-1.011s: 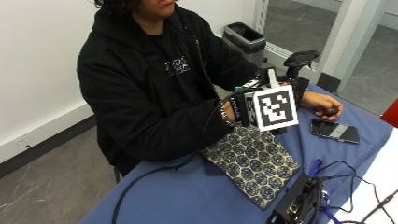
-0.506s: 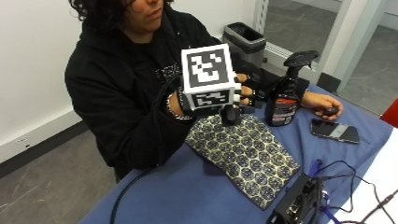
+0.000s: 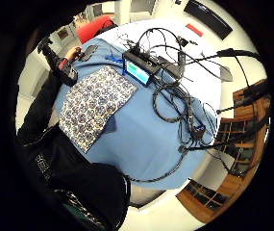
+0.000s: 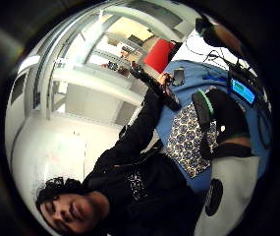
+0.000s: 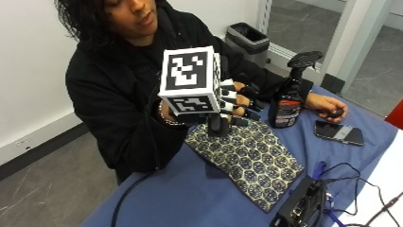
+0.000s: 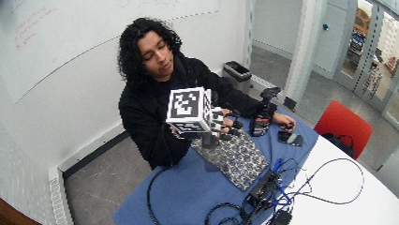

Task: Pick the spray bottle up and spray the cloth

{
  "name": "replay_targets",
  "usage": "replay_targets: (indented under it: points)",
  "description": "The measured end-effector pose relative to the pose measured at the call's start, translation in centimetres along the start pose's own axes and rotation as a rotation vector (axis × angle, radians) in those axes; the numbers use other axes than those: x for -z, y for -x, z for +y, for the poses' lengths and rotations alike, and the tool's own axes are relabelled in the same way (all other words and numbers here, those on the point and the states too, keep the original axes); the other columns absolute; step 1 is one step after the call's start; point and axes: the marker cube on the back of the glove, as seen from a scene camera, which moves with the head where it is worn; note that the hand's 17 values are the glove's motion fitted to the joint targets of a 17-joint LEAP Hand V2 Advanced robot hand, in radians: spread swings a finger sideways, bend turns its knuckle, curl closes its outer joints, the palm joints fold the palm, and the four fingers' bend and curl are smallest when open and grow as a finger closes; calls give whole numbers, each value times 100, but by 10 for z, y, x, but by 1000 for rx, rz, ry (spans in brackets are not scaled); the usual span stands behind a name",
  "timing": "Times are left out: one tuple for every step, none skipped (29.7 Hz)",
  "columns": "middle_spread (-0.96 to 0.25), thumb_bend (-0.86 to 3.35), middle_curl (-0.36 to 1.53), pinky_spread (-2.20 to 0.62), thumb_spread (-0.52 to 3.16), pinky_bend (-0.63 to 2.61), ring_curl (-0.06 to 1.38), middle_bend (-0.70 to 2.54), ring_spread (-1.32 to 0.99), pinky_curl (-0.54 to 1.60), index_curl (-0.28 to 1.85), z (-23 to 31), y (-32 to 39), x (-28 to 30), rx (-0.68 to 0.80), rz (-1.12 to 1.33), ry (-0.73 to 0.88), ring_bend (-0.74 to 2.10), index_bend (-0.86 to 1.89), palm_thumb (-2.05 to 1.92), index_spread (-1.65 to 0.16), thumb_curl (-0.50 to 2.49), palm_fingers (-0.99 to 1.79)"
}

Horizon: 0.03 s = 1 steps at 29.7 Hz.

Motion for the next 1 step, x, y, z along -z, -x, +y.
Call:
replay_targets:
  points:
    - [0, 6, 40, 20, 127, 13, 35, 30, 1, 27, 37, 0, 0, 0, -1, -2, 2, 36, 19, 85, -36, 41, 48]
